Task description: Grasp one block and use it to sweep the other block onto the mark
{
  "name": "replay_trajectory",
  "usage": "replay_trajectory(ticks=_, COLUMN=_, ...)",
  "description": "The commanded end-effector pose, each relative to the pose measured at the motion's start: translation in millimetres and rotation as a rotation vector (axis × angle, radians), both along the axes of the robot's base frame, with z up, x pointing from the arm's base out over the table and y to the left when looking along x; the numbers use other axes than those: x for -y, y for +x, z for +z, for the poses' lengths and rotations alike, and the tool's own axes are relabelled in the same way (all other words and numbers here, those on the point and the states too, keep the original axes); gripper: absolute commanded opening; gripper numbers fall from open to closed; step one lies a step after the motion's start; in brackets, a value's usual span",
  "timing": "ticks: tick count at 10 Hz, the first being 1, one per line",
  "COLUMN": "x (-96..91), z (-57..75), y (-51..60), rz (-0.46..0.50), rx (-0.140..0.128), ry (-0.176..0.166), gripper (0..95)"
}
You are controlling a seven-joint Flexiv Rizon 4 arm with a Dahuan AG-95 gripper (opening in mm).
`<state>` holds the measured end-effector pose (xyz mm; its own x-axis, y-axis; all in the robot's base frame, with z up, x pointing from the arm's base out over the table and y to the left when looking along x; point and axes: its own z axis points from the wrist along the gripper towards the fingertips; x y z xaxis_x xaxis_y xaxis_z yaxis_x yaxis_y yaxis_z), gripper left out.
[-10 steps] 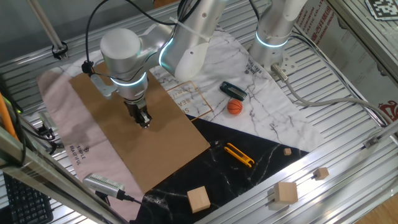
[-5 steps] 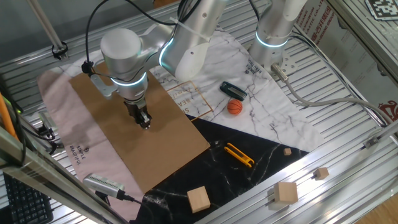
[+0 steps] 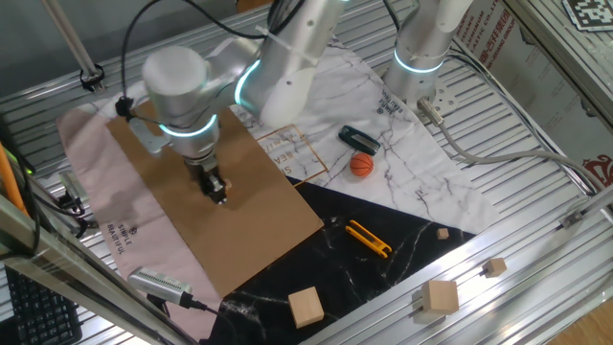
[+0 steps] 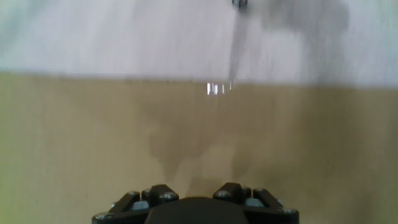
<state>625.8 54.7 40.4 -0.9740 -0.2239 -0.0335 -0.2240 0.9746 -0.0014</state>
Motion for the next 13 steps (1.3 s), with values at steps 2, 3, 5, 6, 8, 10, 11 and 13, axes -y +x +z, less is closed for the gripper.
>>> replay_trajectory(ticks=2, x=2.7, z=12.3, y=12.1, rz=0.017, rx=-0.015, ry=0.0, gripper=57.0)
replay_trajectory(ticks=3, x=5.6, z=16.7, y=14.1, rz=0.03, rx=-0.012, ry=0.006, gripper=57.0)
replay_trajectory(ticks=5, x=15.9, z=36.4, y=13.9, rz=0.073, rx=-0.015, ry=0.024, gripper=57.0)
replay_trajectory(ticks=6, x=18.8, z=43.6, y=13.2, rz=0.092, rx=-0.028, ry=0.019, gripper=57.0)
replay_trajectory(ticks=8, x=23.0, z=59.0, y=10.0, rz=0.102, rx=-0.059, ry=0.004, gripper=38.0)
replay_trajectory(ticks=10, x=24.5, z=65.1, y=8.3, rz=0.082, rx=-0.07, ry=0.008, gripper=0.0)
replay_trajectory(ticks=11, x=25.7, z=65.9, y=8.3, rz=0.084, rx=-0.069, ry=0.014, gripper=0.0)
replay_trajectory(ticks=13, x=30.6, z=68.0, y=8.2, rz=0.085, rx=-0.071, ry=0.014, gripper=0.0)
